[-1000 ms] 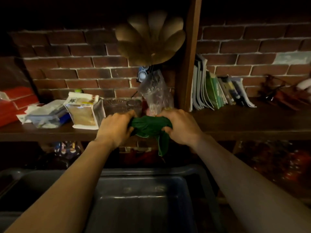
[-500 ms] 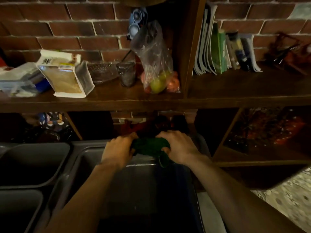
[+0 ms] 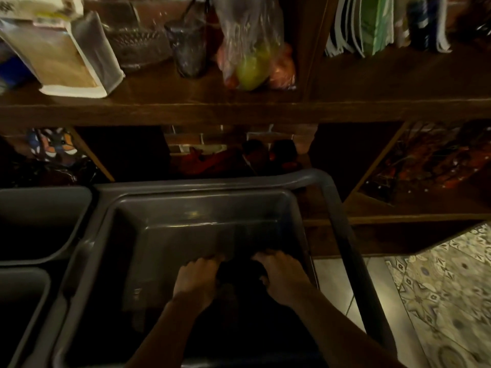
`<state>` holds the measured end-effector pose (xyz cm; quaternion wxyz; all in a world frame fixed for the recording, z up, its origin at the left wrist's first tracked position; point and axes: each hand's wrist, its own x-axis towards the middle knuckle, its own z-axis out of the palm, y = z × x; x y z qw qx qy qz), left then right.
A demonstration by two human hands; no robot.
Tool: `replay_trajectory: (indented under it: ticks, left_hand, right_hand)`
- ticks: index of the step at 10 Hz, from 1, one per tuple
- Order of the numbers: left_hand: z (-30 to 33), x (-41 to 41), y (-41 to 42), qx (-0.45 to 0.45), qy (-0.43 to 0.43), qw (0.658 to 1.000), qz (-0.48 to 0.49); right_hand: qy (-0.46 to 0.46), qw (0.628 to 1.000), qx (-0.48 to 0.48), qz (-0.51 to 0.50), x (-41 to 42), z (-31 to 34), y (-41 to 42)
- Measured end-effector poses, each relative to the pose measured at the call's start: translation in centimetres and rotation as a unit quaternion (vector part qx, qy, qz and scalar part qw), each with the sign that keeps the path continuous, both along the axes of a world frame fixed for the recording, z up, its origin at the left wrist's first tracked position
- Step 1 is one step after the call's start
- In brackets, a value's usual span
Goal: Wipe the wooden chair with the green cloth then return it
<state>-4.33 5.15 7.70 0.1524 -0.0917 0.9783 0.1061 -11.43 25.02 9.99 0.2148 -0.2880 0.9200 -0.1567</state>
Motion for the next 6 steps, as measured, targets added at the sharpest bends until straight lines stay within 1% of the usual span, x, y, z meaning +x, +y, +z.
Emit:
replay_trajectory:
  ticks: [2,3,4,5,6]
  left_hand:
    - [-2.3,1.5,1.1,0.010,-0.041,0.999,-0.010]
    - [-3.5,2.2,1.2,0.002,-0.081,0.997,-0.011]
    - [-4.6,2.9,0.9,0.031,-0.123,0.992,-0.015]
    - [-4.3,2.9,0.2,0.060,-0.150,0.987,-0.005]
    - [-3.5,2.6,-0.4,0.080,-0.141,0.987,-0.004]
  right_hand:
    - [-0.005,0.998,0.059,0.028,2.1,-3.1,0.5]
    - [-0.026,0.994,0.093,0.046,2.6,-3.9,0.5]
    - [-0.063,0.990,0.111,0.054,2.6,-4.6,0.7]
    - [-0.104,0.984,0.128,0.067,1.9,-3.7,0.8]
    - [-0.113,0.985,0.118,0.058,1.1,-2.6,0.9]
